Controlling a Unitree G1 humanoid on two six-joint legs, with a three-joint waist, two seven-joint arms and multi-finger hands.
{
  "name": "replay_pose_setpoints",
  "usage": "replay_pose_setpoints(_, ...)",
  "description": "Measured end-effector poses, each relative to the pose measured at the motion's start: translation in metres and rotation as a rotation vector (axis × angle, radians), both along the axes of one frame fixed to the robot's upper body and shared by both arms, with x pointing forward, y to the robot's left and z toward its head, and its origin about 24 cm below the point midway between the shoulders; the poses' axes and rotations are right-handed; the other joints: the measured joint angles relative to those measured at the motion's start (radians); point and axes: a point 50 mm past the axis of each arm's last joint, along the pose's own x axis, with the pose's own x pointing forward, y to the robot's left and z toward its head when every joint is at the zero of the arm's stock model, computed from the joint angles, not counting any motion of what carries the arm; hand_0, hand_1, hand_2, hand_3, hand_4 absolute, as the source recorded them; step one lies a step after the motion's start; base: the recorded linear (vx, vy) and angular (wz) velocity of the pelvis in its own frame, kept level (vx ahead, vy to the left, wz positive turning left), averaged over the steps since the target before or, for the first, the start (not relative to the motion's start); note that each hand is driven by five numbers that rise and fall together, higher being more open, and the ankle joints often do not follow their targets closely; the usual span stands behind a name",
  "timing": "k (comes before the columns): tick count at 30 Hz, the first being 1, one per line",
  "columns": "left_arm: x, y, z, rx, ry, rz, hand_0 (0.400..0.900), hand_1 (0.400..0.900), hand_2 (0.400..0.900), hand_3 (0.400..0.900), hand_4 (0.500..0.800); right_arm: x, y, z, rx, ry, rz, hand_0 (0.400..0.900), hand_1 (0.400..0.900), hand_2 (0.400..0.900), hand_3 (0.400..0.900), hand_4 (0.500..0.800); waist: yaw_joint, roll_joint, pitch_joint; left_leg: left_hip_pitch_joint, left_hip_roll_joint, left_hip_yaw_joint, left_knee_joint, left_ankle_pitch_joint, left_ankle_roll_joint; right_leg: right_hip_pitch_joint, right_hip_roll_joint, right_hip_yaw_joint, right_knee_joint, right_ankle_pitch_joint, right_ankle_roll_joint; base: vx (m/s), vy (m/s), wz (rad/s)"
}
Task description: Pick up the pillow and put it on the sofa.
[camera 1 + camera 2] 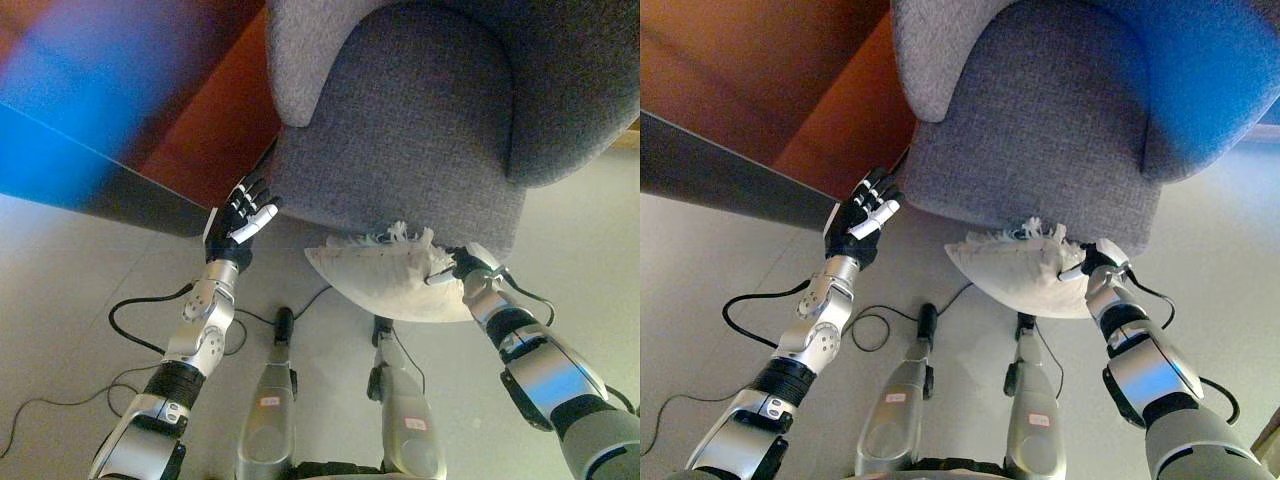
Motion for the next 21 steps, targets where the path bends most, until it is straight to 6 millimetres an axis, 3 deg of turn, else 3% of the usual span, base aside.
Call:
replay_pose_setpoints(8, 0.002, -0.004, 0.007, -0.001, -0.043, -0.006, 0.9, 0.9, 0.9, 0.9, 0.8, 0.011, -0.002, 0.021, -0.019, -0.041, 0.005, 0.9, 0.9, 0.9, 0.9, 0.8, -0.003, 0.001, 0.001, -0.078, -0.004, 0.001, 0.015, 0.004, 0.002, -0.077, -0.003, 0.005, 0.001, 0.013, -0.002, -0.02, 0.038, 0.01)
replay_pose_setpoints(9, 0.003, -0.004, 0.009, -0.001, -0.048, -0.008, 0.9, 0.9, 0.9, 0.9, 0.8, 0.011, -0.002, 0.022, -0.021, -0.039, 0.009, 0.871, 0.871, 0.871, 0.871, 0.782, -0.003, 0.002, 0.001, -0.086, -0.005, 0.001, 0.017, 0.004, 0.002, -0.084, -0.003, 0.005, 0.001, 0.015, -0.003, -0.01, 0.056, 0.0)
replay_pose_setpoints(10, 0.003, -0.005, 0.01, -0.001, -0.053, -0.01, 0.9, 0.9, 0.9, 0.9, 0.8, 0.012, -0.001, 0.023, -0.02, -0.035, 0.015, 0.81, 0.81, 0.81, 0.81, 0.746, -0.003, 0.004, 0.002, -0.093, -0.005, 0.001, 0.02, 0.004, 0.002, -0.091, -0.004, 0.005, 0.001, 0.016, -0.004, -0.01, 0.042, 0.02)
replay_pose_setpoints(11, 0.004, -0.006, 0.012, -0.001, -0.061, -0.012, 0.9, 0.9, 0.9, 0.9, 0.8, 0.013, -0.001, 0.024, -0.026, -0.035, 0.021, 0.4, 0.4, 0.4, 0.4, 0.5, -0.003, 0.006, 0.003, -0.101, -0.007, 0.001, 0.022, 0.004, 0.002, -0.098, -0.006, 0.005, 0.001, 0.018, -0.004, -0.01, 0.039, 0.01)
replay_pose_setpoints(21, 0.005, -0.018, 0.022, -0.001, -0.103, -0.043, 0.9, 0.9, 0.9, 0.9, 0.8, 0.019, 0.0, 0.035, -0.042, -0.052, 0.04, 0.4, 0.4, 0.4, 0.4, 0.5, 0.001, 0.019, 0.007, -0.131, -0.027, 0.002, 0.03, 0.011, 0.011, -0.124, -0.024, 0.008, 0.001, 0.027, 0.003, 0.0, 0.003, 0.0)
